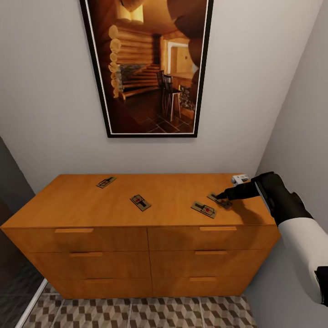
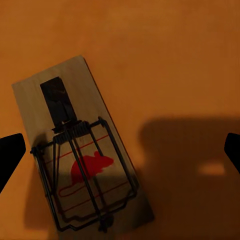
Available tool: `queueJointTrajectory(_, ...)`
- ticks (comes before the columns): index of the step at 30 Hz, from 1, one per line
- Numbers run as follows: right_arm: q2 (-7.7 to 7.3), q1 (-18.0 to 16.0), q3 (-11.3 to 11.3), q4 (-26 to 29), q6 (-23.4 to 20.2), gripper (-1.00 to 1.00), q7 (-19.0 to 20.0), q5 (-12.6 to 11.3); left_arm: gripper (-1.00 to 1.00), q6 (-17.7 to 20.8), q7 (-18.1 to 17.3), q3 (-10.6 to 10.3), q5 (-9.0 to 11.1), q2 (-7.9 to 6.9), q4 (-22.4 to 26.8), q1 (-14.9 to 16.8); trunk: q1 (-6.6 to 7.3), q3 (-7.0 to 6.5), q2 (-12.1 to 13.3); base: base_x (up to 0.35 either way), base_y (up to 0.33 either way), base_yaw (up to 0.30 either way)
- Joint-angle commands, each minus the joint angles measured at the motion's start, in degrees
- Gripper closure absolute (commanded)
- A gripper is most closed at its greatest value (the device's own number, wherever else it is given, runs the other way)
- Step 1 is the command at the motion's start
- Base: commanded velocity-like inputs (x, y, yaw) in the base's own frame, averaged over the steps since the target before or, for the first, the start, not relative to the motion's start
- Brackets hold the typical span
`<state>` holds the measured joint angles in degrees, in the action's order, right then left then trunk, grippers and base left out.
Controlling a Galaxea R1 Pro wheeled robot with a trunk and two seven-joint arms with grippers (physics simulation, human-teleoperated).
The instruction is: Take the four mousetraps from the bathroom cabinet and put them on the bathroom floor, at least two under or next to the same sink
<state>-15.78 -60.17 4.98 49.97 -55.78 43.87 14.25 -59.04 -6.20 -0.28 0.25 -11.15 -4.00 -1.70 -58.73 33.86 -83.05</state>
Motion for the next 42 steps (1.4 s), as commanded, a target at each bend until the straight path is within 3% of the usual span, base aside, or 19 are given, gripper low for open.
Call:
queueJointTrajectory(1, -0.04, 0.0, 0.1, 0.0, -0.1, -1.0, 0.5, 0.6, -1.0, -0.2, -0.2, 0.0, 0.1, -0.01, -0.1, 0.0, 0.0, 0.04, 0.0, 0.0, 0.0, 0.0)
queueJointTrajectory(42, 0.05, 0.0, 0.1, -0.5, 0.0, -1.0, 0.5, 0.6, -1.0, -0.2, -0.2, 0.0, 0.1, 0.34, -0.1, 0.0, 0.0, 0.04, 0.0, 0.0, 0.0, 0.0)
